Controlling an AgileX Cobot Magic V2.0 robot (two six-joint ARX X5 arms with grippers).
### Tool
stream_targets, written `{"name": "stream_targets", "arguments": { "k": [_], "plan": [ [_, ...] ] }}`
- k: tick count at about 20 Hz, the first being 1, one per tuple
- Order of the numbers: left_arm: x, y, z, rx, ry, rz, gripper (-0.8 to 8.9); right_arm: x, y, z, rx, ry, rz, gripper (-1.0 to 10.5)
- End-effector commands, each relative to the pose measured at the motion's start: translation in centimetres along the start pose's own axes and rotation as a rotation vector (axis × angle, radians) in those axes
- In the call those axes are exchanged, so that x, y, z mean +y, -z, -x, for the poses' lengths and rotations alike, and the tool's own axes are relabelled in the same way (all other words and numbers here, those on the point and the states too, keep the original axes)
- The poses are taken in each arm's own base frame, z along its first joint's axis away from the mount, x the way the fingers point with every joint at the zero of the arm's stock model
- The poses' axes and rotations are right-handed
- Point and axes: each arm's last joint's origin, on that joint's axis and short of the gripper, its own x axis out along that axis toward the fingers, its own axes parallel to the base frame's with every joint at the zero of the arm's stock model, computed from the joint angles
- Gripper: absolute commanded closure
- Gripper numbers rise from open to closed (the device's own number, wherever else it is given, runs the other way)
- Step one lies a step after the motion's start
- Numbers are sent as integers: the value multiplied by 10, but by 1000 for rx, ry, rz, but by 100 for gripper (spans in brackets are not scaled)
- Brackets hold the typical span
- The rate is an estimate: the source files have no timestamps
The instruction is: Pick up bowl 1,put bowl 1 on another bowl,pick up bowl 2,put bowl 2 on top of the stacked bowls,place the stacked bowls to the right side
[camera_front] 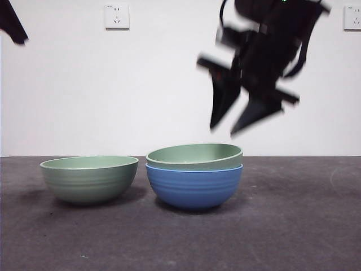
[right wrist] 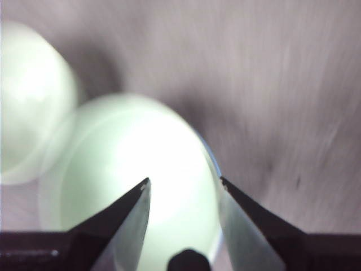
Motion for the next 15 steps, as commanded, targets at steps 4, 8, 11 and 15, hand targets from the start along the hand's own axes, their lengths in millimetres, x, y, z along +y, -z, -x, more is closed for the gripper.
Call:
{"name": "stream_targets", "arguments": {
  "k": [4, 8, 11, 15],
  "plan": [
    [14, -20, -38, 4, -83, 23, 216, 16, -11, 86, -242, -33, 47, 749],
    [28, -31, -77, 18, -144, 64, 220, 23, 2, 146, -349, -49, 66, 749],
    [39, -32, -107, 49, -170, 91, 221, 26, 17, 179, -392, -52, 83, 753],
    [52, -27, -136, 100, -216, 130, 230, 26, 35, 203, -389, -50, 90, 753]
  ]
}}
